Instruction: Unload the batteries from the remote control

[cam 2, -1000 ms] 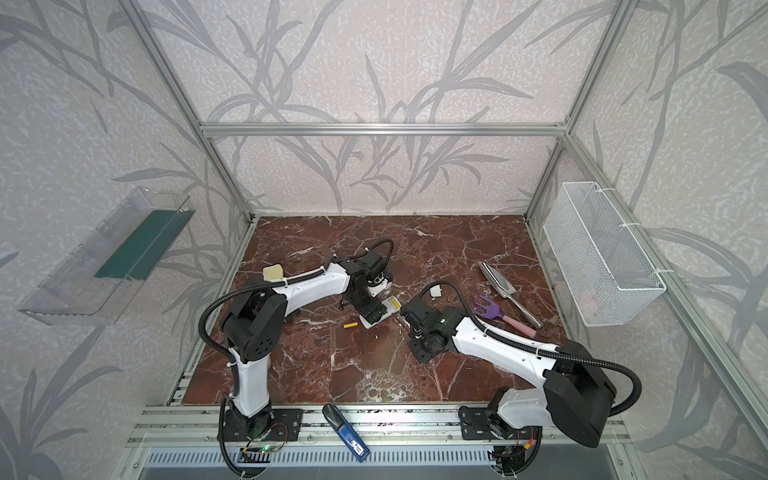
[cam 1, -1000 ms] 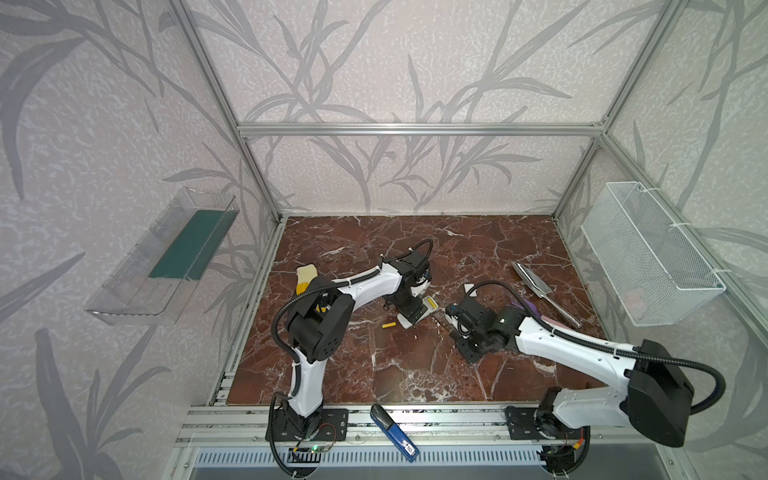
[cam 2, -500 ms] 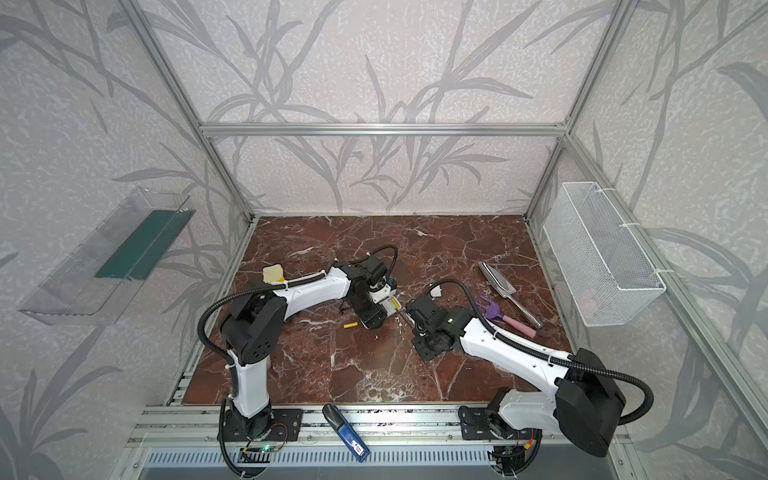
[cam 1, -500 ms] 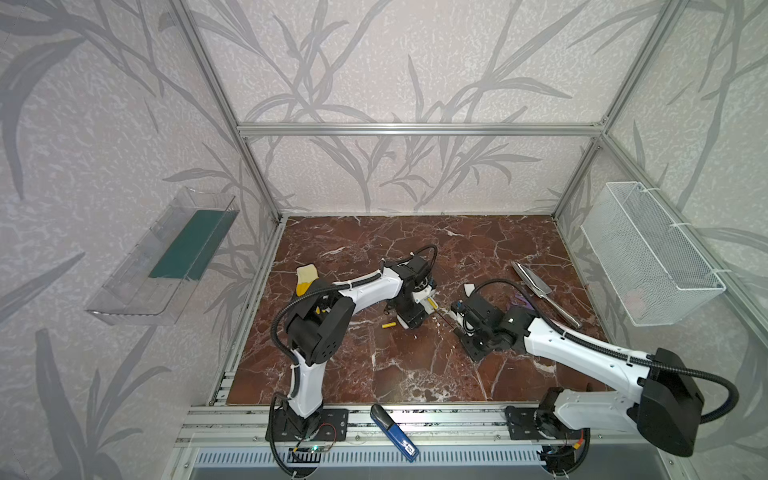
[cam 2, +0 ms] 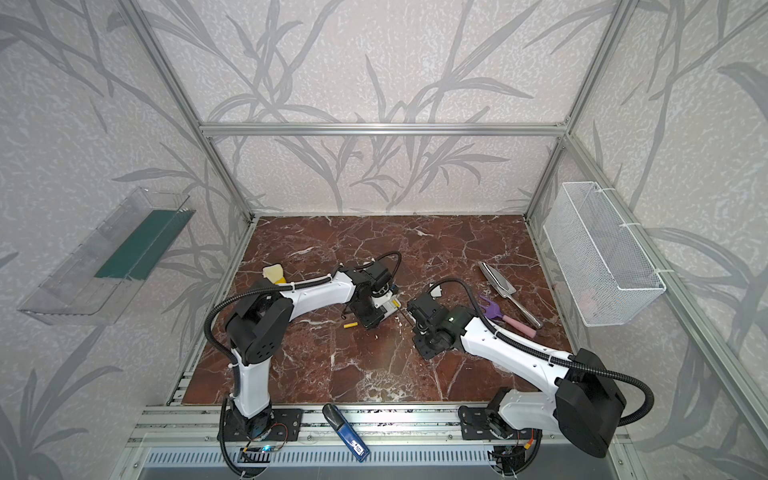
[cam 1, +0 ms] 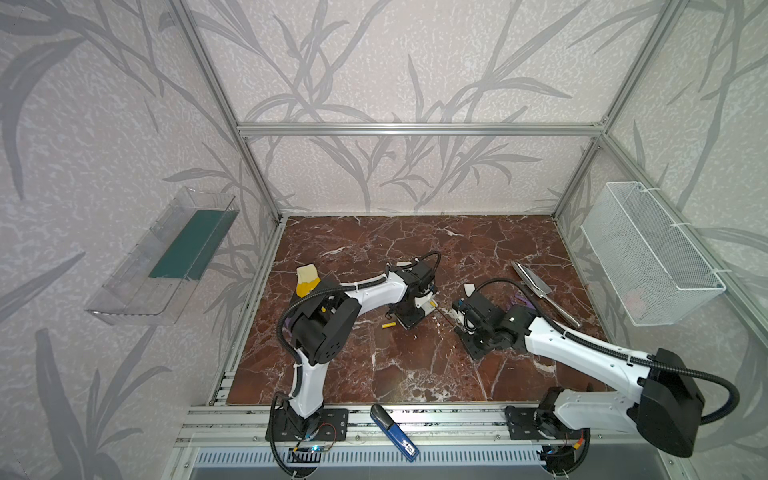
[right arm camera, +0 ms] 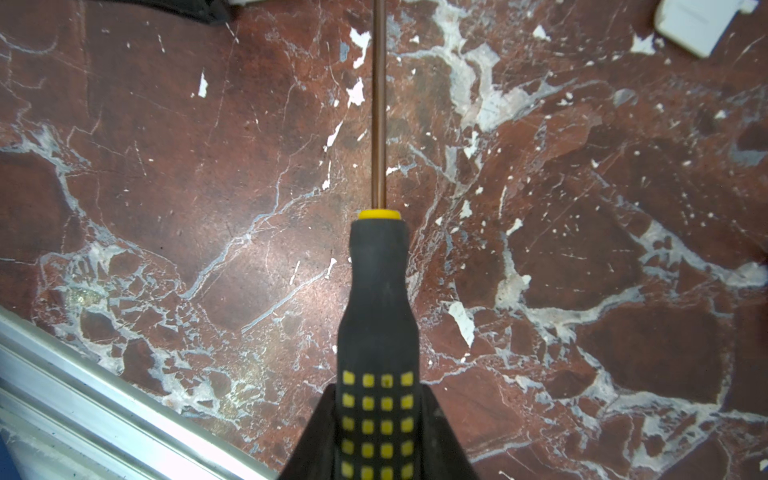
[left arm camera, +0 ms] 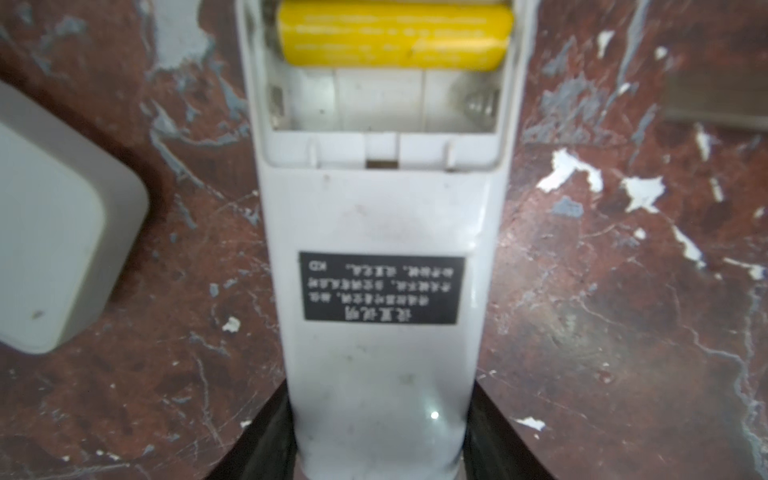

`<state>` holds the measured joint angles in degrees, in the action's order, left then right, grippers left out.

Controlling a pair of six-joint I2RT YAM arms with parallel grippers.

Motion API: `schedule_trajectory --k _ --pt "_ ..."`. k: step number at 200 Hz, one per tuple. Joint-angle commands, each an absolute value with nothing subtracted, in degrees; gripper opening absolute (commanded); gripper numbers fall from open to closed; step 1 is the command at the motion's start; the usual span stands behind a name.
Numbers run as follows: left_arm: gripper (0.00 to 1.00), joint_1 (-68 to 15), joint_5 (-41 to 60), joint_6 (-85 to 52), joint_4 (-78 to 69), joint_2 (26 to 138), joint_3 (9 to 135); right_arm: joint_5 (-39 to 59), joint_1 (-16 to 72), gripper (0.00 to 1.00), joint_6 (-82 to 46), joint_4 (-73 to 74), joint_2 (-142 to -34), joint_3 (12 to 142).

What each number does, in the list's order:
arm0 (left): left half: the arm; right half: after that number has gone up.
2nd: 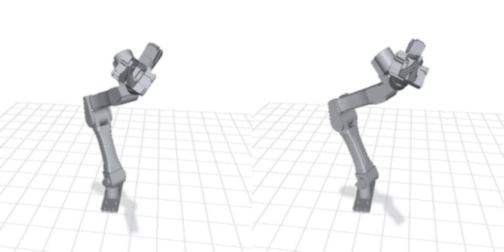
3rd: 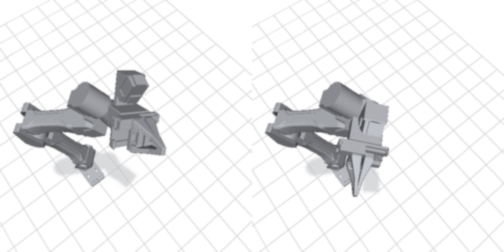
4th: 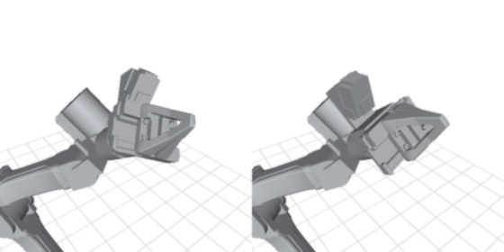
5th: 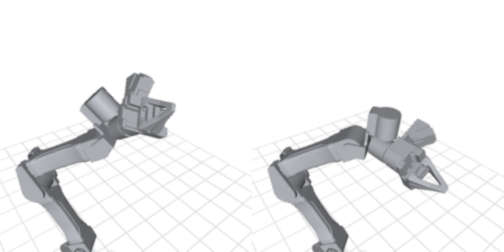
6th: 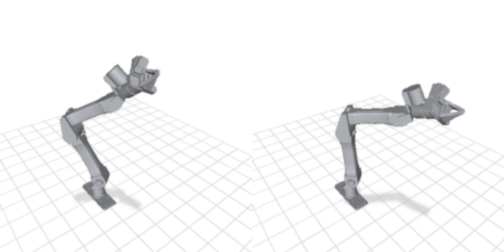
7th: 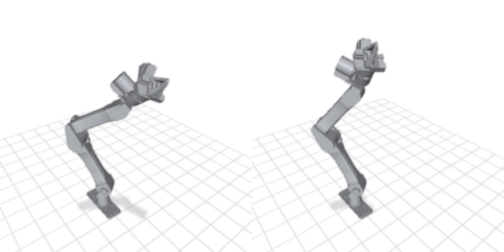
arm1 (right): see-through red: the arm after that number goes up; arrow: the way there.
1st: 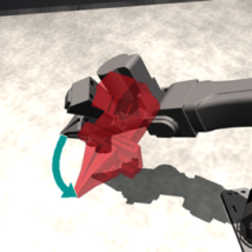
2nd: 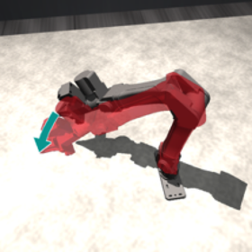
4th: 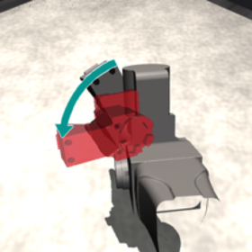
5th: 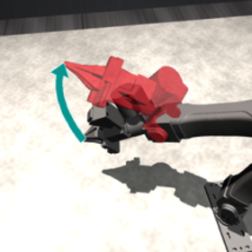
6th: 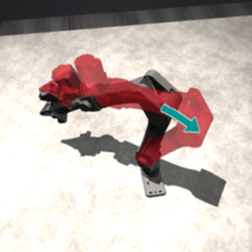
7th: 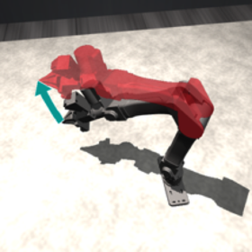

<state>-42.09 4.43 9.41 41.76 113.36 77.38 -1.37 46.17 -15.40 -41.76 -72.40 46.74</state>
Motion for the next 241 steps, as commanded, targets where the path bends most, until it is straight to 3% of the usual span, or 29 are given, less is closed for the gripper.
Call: schedule_trajectory --k 1,50,112,165,241 --pt "0.52 -43.0 3.65 10.1 41.76 114.0 76.49 -0.45 45.97 0.0 -16.65 -40.94 -73.1 47.46" --pt "0.4 -45.12 2.86 9.2 41.22 113.92 76.9 0.15 45.94 0.0 -19.24 -40.87 -74.26 47.38" --pt "0.4 -47.29 0.89 1.48 43.13 115.73 78.84 -1.59 45.83 0.0 -23.92 -45.86 -76.87 50.24" --pt "0.4 -47.47 4.81 -6.59 43.51 115.77 78.6 0.56 45.0 0.0 -25.9 -47.72 -79.94 53.31" --pt "0.4 -48.09 0.53 -7.34 41.89 116.57 77.05 4.82 45.0 0.0 -26.71 -46.36 -81.22 54.32"
